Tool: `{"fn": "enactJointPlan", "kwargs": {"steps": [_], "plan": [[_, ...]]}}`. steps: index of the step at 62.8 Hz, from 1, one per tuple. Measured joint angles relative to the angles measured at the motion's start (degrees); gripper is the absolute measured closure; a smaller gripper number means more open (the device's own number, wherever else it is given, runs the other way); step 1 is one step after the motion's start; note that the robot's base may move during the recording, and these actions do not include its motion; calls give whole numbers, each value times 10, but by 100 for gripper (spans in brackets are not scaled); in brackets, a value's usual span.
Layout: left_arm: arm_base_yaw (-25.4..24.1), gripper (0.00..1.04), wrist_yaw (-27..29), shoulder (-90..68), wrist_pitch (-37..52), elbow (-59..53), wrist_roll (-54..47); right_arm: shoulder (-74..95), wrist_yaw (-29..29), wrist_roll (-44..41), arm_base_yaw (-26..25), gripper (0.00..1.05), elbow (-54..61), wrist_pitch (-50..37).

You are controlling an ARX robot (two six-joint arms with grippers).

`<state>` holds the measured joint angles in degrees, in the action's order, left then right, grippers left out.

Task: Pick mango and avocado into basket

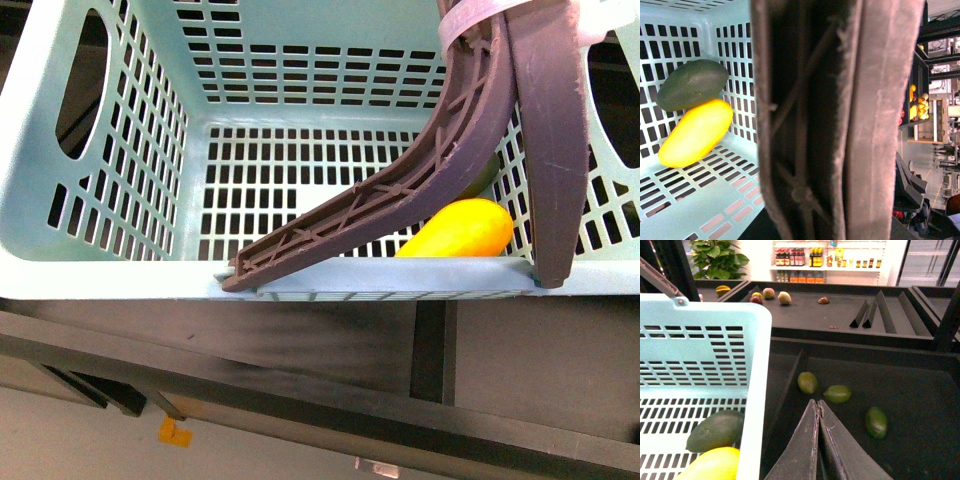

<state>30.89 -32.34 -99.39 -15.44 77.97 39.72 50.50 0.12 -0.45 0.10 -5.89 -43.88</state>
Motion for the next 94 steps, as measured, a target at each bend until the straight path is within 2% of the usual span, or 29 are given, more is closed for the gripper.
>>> {"fn": "enactJointPlan", "kwargs": {"steps": [10,18,58,83,88,94], "plan": [[0,90,0,0,0,0,0,-56,0,0,0,103,19,37],[0,90,0,0,0,0,0,-71,0,0,0,103,47,23],[0,90,0,0,0,0,0,-330,-1,0,0,103,49,263],[0,90,0,0,0,0,0,-403,-1,0,0,103,49,337],[0,90,0,0,0,0,0,-480,-1,0,0,103,49,429],[0,90,0,0,0,0,0,-500,-1,0,0,103,49,437]]}}
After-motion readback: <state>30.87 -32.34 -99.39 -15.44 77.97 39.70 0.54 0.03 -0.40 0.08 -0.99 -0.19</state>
